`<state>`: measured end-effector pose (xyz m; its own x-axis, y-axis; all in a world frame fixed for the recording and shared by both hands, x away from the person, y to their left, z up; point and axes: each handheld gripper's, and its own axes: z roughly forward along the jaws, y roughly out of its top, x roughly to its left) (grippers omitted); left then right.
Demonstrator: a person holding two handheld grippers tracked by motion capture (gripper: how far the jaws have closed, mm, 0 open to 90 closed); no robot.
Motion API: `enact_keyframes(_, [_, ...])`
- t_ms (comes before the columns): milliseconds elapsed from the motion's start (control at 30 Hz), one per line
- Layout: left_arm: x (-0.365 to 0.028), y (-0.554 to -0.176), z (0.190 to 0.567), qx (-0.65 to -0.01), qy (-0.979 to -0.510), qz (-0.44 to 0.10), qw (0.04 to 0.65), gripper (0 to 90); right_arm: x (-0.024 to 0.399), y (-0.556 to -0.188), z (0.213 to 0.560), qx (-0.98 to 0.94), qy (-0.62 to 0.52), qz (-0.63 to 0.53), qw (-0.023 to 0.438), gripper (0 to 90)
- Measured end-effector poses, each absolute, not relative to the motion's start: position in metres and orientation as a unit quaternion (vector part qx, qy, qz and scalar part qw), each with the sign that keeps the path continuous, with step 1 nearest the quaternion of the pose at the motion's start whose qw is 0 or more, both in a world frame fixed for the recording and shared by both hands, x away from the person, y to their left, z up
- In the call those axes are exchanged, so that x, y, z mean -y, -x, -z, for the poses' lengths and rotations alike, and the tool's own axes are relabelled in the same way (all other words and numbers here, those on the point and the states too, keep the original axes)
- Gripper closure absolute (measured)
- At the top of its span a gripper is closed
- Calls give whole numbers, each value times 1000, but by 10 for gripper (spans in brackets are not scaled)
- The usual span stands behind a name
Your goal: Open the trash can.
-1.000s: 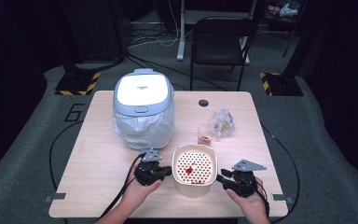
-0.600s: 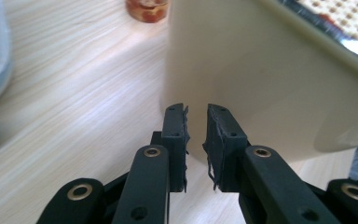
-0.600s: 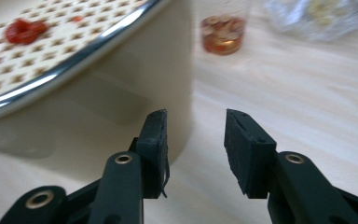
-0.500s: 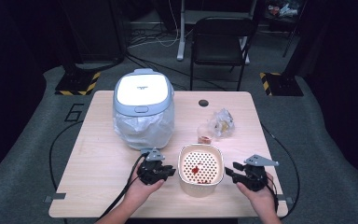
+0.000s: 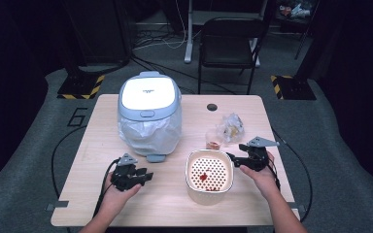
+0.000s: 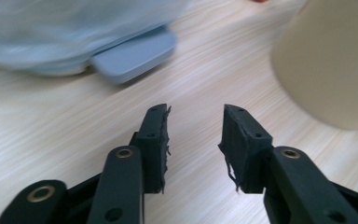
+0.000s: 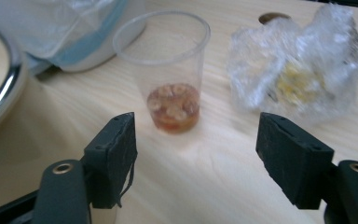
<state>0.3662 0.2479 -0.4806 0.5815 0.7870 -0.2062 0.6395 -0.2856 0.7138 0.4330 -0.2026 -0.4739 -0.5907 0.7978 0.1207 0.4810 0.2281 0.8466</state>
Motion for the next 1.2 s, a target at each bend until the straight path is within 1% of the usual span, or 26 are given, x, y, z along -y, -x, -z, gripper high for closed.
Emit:
enact_keyframes(100, [-258, -366, 482, -453, -796, -94, 391, 557, 199, -442, 476, -762, -422, -462, 164, 264])
enact_keyframes(133, [-265, -364, 484, -462, -788, -99, 395, 554, 193, -450, 477, -769, -412, -461, 164, 265])
enact_keyframes(300, [-279, -363, 488, -476, -778, -106, 396, 534, 184, -460, 481, -775, -397, -467, 154, 289])
enact_keyframes(467, [-284, -362, 490, -486, -770, -112, 397, 531, 180, -467, 481, -776, -384, -474, 158, 289])
enact_keyframes(567, [-287, -362, 491, -490, -769, -108, 396, 529, 178, -471, 482, -777, -386, -474, 149, 283])
enact_keyframes(633, [-288, -362, 492, -492, -767, -115, 395, 528, 175, -474, 483, -784, -381, -468, 147, 292])
enact_keyframes(733, [-289, -362, 493, -494, -767, -112, 394, 528, 172, -478, 482, -785, -374, -471, 151, 291])
enact_keyframes(900, [-293, -363, 495, -498, -768, -108, 388, 526, 168, -484, 484, -787, -366, -475, 143, 297])
enact_keyframes(1200, [-293, -364, 498, -505, -764, -106, 388, 524, 156, -497, 491, -798, -357, -462, 152, 284])
